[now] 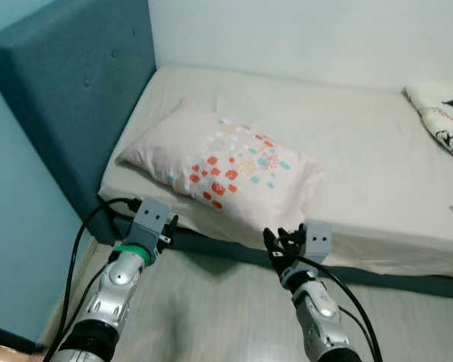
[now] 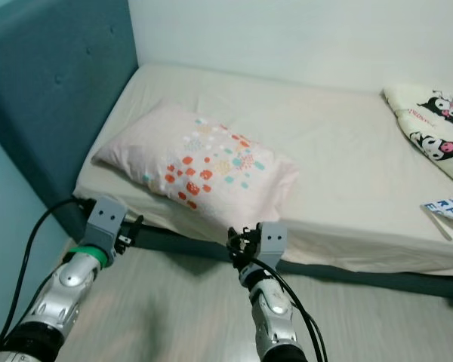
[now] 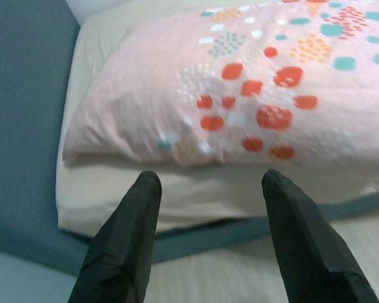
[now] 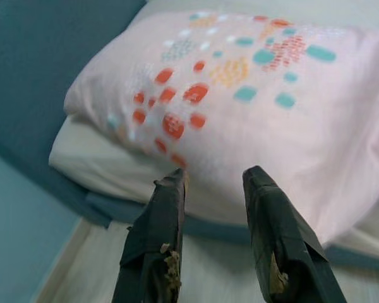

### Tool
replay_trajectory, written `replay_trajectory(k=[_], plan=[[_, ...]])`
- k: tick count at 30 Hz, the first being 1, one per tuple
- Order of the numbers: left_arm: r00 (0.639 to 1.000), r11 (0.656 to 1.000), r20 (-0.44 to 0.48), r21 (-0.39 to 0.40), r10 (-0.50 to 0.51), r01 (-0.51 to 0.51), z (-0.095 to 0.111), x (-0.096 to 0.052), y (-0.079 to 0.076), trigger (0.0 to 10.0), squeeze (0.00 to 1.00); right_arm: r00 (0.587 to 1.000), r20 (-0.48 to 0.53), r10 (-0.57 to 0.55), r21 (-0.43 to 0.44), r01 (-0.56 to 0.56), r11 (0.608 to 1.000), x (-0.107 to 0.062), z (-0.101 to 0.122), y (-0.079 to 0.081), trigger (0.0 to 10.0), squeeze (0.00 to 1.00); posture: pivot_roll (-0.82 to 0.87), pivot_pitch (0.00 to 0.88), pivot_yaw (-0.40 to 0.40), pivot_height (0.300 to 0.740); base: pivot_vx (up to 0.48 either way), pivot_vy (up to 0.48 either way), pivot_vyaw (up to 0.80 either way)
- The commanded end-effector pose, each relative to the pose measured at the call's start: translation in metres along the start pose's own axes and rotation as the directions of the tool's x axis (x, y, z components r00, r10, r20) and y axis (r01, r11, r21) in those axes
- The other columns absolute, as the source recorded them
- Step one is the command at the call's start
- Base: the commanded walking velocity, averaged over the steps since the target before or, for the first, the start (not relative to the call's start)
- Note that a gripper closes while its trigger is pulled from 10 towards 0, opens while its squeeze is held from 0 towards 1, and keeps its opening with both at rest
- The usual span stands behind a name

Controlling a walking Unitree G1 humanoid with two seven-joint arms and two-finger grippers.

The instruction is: Clean up the room

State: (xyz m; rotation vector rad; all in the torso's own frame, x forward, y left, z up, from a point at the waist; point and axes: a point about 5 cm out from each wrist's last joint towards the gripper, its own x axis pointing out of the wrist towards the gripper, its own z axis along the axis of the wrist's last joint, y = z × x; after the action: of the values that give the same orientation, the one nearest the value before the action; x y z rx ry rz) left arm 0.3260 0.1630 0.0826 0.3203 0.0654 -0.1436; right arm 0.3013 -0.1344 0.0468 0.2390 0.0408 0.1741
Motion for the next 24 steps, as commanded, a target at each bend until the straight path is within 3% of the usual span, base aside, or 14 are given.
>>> replay_trajectory(k=[1,10,13,17,18,20,24], plan=[[1.0,1.0,-0.015,0.004,-0.019,0.019,-0.004,-0.001,-0.005,10.0,0.0,1.0,-0.007,-0.022,0.003,0.022,1.0,-0.004,-0.003,-0.005,10.0,0.0,0.1,0.052,0.036,0.735,0.48,0.0,0.0],[1.0,1.0,-0.01,0.006,-0.025,0.025,-0.003,0.0,-0.005,10.0,0.0,0.999,0.011,-0.036,-0.01,0.036,0.999,-0.001,0.002,-0.008,10.0,0.0,0.1,0.052,0.038,0.735,0.48,0.0,0.0],[1.0,1.0,-0.007,0.007,-0.03,0.03,-0.002,0.001,-0.007,10.0,0.0,0.997,0.022,-0.075,-0.054,0.076,0.996,-0.001,0.004,-0.013,10.0,0.0,0.1,0.051,0.039,0.735,0.48,0.0,0.0],[0.999,0.999,-0.005,0.018,-0.042,0.043,-0.002,0.0,-0.009,10.0,0.0,0.954,0.103,-0.281,-0.13,0.293,0.947,-0.006,0.02,-0.045,10.0,0.0,0.09,0.051,0.04,0.735,0.46,0.0,0.0],[0.999,0.999,-0.005,0.018,-0.042,0.043,-0.002,0.0,-0.009,10.0,0.0,0.954,0.103,-0.281,-0.13,0.293,0.947,-0.006,0.02,-0.045,10.0,0.0,0.09,0.051,0.04,0.735,0.439,0.0,0.0],[0.999,0.999,-0.009,0.02,-0.045,0.045,-0.003,0.001,-0.009,10.0,0.0,0.917,0.131,-0.378,-0.139,0.394,0.908,-0.012,0.026,-0.064,10.0,0.0,0.08,0.05,0.045,0.735,0.428,0.0,0.0],[0.999,0.999,-0.012,0.02,-0.044,0.044,-0.004,0.001,-0.008,10.0,0.0,0.913,0.133,-0.385,-0.114,0.4,0.91,-0.013,0.03,-0.074,10.0,0.0,0.08,0.048,0.048,0.735,0.414,0.0,0.0]])
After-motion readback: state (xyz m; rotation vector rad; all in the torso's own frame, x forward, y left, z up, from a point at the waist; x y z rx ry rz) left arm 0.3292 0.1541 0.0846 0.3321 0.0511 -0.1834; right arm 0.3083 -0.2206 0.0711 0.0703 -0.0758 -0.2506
